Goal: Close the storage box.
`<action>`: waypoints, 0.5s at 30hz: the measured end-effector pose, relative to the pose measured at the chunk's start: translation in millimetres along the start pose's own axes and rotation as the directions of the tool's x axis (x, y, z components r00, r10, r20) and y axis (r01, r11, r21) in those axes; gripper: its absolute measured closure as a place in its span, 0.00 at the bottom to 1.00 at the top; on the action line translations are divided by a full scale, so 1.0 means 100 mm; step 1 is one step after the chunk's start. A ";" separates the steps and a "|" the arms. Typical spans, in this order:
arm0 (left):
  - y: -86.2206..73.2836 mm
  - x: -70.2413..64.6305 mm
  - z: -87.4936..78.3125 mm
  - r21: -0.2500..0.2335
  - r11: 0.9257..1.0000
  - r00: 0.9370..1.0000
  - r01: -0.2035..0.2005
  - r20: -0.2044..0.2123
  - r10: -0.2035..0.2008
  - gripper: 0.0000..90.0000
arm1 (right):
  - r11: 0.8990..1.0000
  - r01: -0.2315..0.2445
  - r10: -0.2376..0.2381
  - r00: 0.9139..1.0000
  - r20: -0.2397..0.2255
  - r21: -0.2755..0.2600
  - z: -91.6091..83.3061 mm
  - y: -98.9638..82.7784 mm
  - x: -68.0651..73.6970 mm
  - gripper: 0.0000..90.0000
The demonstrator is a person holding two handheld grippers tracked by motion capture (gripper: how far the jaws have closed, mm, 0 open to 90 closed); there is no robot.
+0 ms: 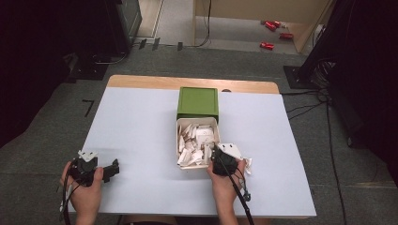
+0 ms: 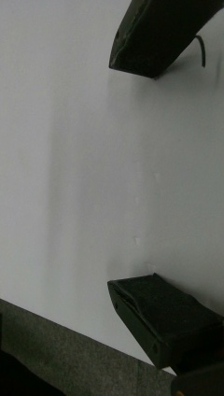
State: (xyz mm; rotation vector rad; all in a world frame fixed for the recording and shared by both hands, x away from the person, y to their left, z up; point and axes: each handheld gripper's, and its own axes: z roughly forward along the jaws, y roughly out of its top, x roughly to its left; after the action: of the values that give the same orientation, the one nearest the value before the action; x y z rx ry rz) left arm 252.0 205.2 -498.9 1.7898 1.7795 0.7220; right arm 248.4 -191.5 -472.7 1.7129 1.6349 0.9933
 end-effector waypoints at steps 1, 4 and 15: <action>0.00 0.00 0.00 0.000 1.000 1.000 0.000 0.000 0.000 0.00 | 1.000 -0.001 0.001 1.000 0.001 -0.001 0.00 0.00 0.00 1.00; 0.00 0.00 0.00 0.001 1.000 1.000 0.000 0.000 0.000 0.00 | 1.000 -0.003 0.003 1.000 0.009 -0.014 0.00 -0.01 0.01 1.00; 0.00 0.00 0.00 0.001 1.000 1.000 0.000 0.000 0.000 0.00 | 0.996 -0.004 0.008 0.999 0.040 -0.090 -0.02 -0.09 0.06 1.00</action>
State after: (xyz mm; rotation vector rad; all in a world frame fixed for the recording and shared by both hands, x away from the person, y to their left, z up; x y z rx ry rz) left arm 252.1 205.3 -498.9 1.7907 1.7797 0.7211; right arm 241.9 -185.1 -477.9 1.6688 1.5373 1.0127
